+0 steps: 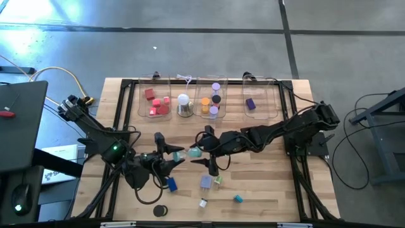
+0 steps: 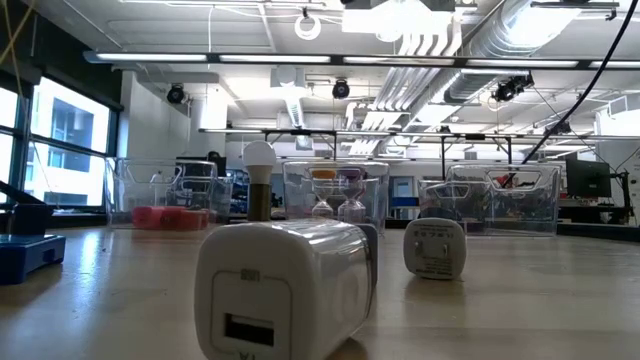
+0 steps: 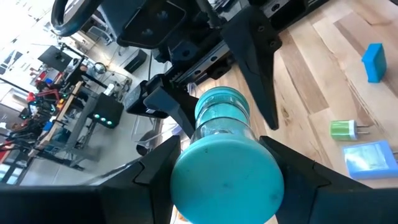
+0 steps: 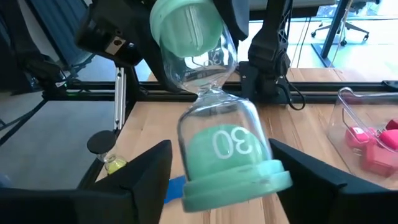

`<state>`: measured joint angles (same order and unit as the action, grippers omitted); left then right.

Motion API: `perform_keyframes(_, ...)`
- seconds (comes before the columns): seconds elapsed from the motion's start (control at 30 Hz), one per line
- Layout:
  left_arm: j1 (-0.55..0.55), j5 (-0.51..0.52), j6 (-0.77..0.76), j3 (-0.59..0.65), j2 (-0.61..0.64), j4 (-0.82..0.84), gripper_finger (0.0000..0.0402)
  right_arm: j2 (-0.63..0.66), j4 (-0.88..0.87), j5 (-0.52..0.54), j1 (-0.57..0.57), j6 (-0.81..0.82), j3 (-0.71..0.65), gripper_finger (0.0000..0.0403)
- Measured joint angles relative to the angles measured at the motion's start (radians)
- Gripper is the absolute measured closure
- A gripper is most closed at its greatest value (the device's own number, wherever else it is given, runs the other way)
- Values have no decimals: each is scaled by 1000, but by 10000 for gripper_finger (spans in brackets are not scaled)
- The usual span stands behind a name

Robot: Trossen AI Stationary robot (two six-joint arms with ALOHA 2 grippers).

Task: Pick & Place Office items
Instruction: Put the blue hourglass into the middle transparent bin

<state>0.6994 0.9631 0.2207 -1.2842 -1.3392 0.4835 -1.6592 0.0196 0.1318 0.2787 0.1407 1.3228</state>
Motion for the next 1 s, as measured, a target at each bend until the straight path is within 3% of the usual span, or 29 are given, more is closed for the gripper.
perform_keyframes(0.23,0,-7,-4,0,0,-1,216,0,-4,-4,0,-18,0,222)
perform_keyframes(0.47,0,-13,-5,0,0,2,215,0,-8,-3,2,-28,0,220)
perform_keyframes(0.7,-4,-19,-113,0,0,-11,167,0,-14,-7,3,-34,0,222)
perform_keyframes(1.0,-5,-18,-119,0,0,-18,133,0,-33,-5,3,-38,0,222)
